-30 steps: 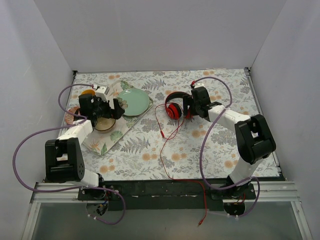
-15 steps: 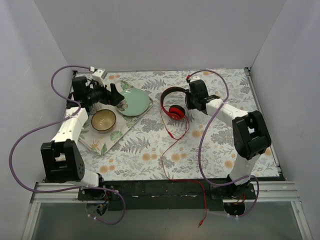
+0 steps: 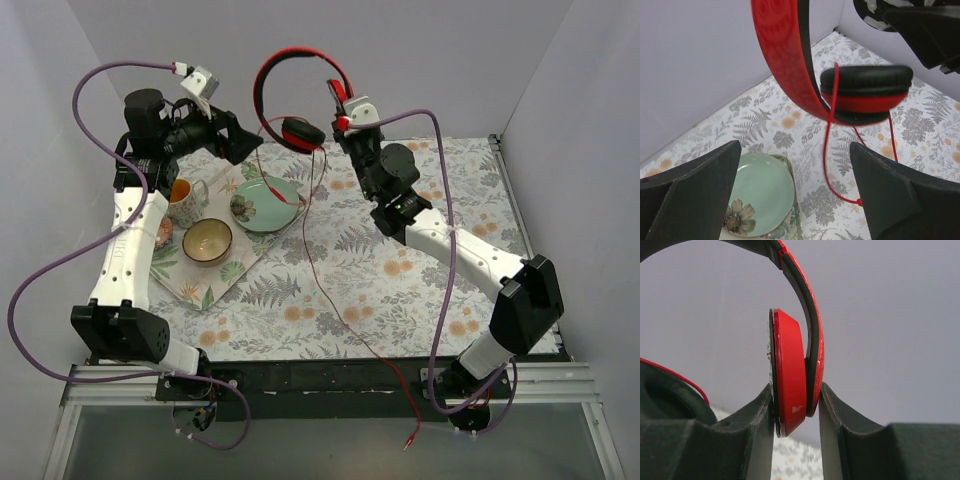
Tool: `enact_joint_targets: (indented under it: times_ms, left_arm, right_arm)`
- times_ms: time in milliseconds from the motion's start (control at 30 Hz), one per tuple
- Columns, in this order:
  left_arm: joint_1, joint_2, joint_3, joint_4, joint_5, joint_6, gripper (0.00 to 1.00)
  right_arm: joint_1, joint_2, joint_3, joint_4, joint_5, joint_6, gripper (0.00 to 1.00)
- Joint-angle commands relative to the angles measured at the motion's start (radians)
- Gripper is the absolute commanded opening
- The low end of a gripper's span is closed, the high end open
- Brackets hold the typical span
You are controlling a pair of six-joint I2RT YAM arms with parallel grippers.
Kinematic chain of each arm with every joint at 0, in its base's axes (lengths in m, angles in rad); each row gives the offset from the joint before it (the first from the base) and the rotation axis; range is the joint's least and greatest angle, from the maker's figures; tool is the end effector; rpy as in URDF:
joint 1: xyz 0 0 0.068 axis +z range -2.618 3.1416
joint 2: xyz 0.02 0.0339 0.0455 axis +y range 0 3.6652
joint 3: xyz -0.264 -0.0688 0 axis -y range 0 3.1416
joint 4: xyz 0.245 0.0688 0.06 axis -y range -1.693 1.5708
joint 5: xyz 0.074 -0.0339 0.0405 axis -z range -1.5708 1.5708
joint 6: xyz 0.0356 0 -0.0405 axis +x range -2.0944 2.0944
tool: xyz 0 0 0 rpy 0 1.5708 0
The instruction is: Wrap the headphones
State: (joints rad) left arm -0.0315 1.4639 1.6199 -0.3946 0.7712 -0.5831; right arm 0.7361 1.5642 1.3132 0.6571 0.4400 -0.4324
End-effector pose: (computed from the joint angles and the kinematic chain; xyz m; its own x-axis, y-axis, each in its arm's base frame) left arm 0.3203 -0.0349 0.4498 -0.5823 -0.3767 -0.7204 0.4538 0.5846 -0.6725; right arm 0.2829 0.2359 0.4167 0.3988 -0.1503 -0.9046 -0.1656 0.9585 -0.2322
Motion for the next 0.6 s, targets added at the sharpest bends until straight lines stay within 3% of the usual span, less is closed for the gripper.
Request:
enact_joint_targets:
  times_ms: [0, 200, 433, 567]
  left_arm:
    - [-0.015, -0.033, 0.128, -0.067, -0.013, -0.018, 0.91]
    - [-0.015, -0.04, 0.15, -0.09, -0.026, -0.017, 0.93]
    - [-0.015, -0.036, 0.215, -0.164, 0.065, 0.005, 0.92]
    - [-0.039, -0.027, 0.175, -0.08, -0.173, 0.041, 0.88]
  right_arm:
    - [0.006, 0.039, 0.147, 0.245, 0.017, -0.1, 0.01]
    - [0.034, 0.074, 0.173, 0.148, -0.053, -0.109, 0.01]
    - [0.034, 0.073, 0.15, 0.058, -0.121, -0.124, 0.01]
    - [0.034, 0.063, 0.142, -0.029, -0.214, -0.117, 0.01]
